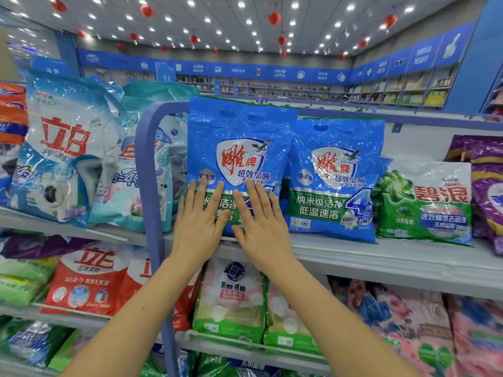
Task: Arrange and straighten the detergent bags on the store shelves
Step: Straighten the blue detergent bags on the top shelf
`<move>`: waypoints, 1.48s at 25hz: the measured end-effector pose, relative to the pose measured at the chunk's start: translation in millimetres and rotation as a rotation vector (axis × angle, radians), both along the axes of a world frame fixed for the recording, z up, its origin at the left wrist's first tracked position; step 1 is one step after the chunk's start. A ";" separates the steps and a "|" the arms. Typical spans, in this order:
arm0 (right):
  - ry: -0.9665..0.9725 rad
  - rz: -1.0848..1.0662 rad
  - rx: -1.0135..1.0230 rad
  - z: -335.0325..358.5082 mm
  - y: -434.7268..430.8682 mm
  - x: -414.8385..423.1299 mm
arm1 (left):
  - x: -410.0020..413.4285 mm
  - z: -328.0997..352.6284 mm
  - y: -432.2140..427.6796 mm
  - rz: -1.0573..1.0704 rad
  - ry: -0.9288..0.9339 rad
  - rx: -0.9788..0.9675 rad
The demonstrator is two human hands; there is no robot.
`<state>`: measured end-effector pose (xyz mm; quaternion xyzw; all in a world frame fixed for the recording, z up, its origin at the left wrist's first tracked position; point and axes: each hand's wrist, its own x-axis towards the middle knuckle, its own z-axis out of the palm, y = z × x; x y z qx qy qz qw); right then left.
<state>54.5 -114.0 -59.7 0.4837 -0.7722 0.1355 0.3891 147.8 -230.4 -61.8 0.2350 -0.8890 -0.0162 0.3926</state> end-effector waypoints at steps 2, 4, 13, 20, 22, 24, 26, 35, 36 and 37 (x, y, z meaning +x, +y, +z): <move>-0.032 -0.008 0.046 3.0 0.9 2.5 | 2.1 1.6 2.2 0.014 -0.012 -0.014; -0.047 0.013 0.077 10.5 7.6 6.0 | 4.0 4.8 6.0 0.037 -0.014 -0.026; -0.284 0.277 -0.149 18.5 90.1 2.7 | -13.1 19.2 60.9 -0.014 0.259 -0.048; -0.528 0.056 -0.292 -21.4 245.2 -35.8 | -70.4 12.9 185.0 -0.409 0.217 -0.079; -0.550 -0.054 -0.301 -33.8 299.5 -47.8 | -89.8 5.9 226.3 -0.526 0.172 -0.086; -0.569 -0.158 -0.317 -42.3 357.3 -55.8 | -109.4 -3.7 269.2 -0.633 0.106 -0.116; -0.587 -0.243 -0.347 -46.6 418.4 -59.4 | -129.1 -13.2 318.3 -0.726 0.025 -0.157; -0.695 -0.415 -0.613 -51.1 685.6 -64.9 | -187.1 -29.7 555.5 -1.034 -0.087 0.148; -0.706 -0.423 -0.686 -54.1 713.0 -63.7 | -188.3 -35.8 577.8 -1.042 -0.089 0.229; -0.705 -0.436 -0.757 -57.5 737.7 -62.1 | -188.2 -41.7 596.7 -1.046 -0.106 0.306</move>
